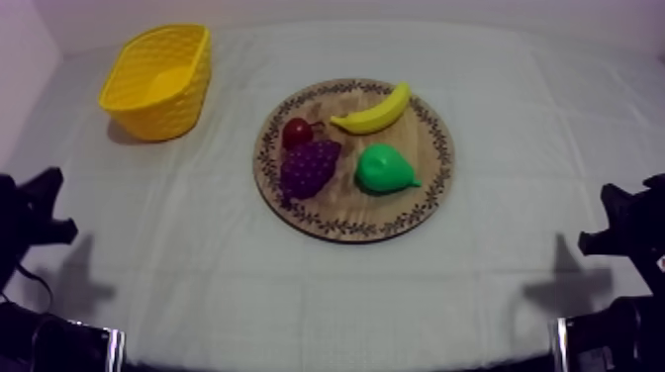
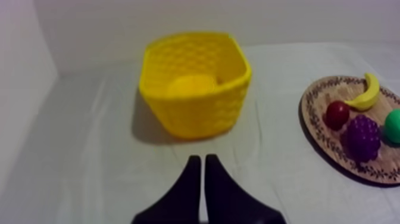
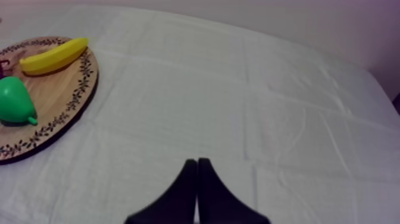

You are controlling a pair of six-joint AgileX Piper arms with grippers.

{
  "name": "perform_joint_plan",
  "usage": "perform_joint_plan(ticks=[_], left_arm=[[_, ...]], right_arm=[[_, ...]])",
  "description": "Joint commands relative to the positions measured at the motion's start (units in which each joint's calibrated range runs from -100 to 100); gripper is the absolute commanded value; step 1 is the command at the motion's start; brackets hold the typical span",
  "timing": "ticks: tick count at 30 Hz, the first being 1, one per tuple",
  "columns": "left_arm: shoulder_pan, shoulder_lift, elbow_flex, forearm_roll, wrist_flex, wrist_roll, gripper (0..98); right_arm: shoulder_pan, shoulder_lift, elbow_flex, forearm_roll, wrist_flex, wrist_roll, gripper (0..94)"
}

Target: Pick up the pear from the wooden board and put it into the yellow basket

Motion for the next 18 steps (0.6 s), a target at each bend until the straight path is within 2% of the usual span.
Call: perform_joint_plan(ticks=[1, 4, 7, 13, 18], left_arm=[[1.04, 11.52, -14.17, 0.08, 0.01, -4.77, 0.0], [3.1, 21.7, -27.72, 1.88, 1.19, -11.23, 0.0], [5.65, 32.02, -41.94, 2.71, 5.7, -15.65, 0.0], [12.71, 51.99, -67.67, -0.84, 13.85, -17.63, 0.0], [17.7, 66.17, -84.65, -1.79, 18.46, -19.1, 0.0]], right_arm=[[0.0, 0.01, 0.03, -0.01, -0.04, -0.01, 0.3], [0.0, 0.01, 0.03, -0.01, -0.04, -0.01, 0.3], [0.0, 0.01, 0.03, -0.01, -0.04, -0.01, 0.3], [0.0, 0.01, 0.03, -0.01, -0.04, -0.01, 0.3], [0.0, 0.01, 0.03, -0.01, -0.04, -0.01, 0.3]])
